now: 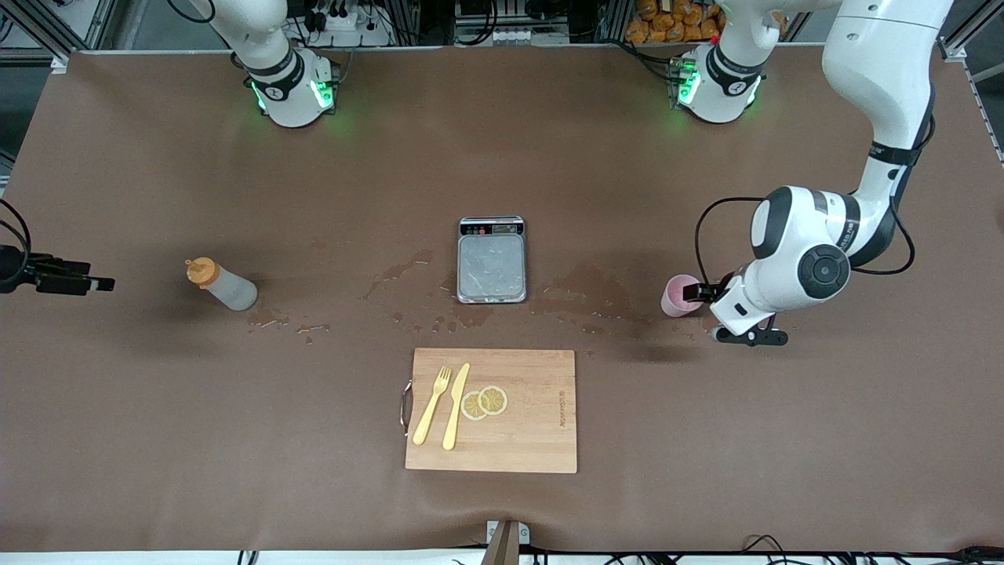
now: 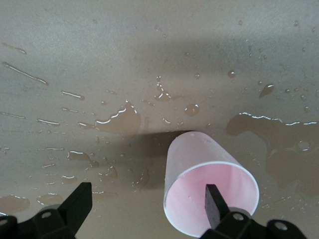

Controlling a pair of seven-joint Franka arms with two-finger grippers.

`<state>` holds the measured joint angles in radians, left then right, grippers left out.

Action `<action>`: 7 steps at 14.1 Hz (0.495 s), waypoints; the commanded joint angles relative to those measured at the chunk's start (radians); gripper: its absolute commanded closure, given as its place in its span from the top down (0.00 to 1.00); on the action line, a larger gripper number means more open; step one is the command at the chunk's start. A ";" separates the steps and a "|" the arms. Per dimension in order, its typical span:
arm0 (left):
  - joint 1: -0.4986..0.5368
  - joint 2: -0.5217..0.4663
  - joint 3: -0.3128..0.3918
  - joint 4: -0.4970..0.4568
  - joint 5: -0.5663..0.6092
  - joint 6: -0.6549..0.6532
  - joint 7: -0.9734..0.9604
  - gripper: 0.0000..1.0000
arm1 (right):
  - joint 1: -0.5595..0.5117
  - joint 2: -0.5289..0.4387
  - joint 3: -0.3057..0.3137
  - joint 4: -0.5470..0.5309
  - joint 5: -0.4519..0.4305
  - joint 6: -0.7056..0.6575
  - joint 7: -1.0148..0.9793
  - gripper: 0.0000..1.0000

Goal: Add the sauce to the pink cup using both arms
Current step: 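Close the left gripper on the pink cup while the right gripper reaches the bottle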

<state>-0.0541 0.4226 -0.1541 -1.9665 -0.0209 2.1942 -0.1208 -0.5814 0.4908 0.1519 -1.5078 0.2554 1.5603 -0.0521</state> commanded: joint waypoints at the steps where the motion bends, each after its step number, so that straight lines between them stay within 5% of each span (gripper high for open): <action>1: 0.003 -0.011 -0.005 -0.026 0.026 0.019 -0.010 1.00 | -0.023 0.061 0.017 0.023 0.016 0.010 0.008 1.00; 7: -0.001 0.004 -0.008 -0.028 0.026 0.047 -0.013 1.00 | -0.093 0.140 0.018 0.024 0.094 0.010 0.082 1.00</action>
<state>-0.0551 0.4248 -0.1558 -1.9827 -0.0208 2.2191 -0.1207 -0.6382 0.6016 0.1505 -1.5070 0.3152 1.5862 -0.0256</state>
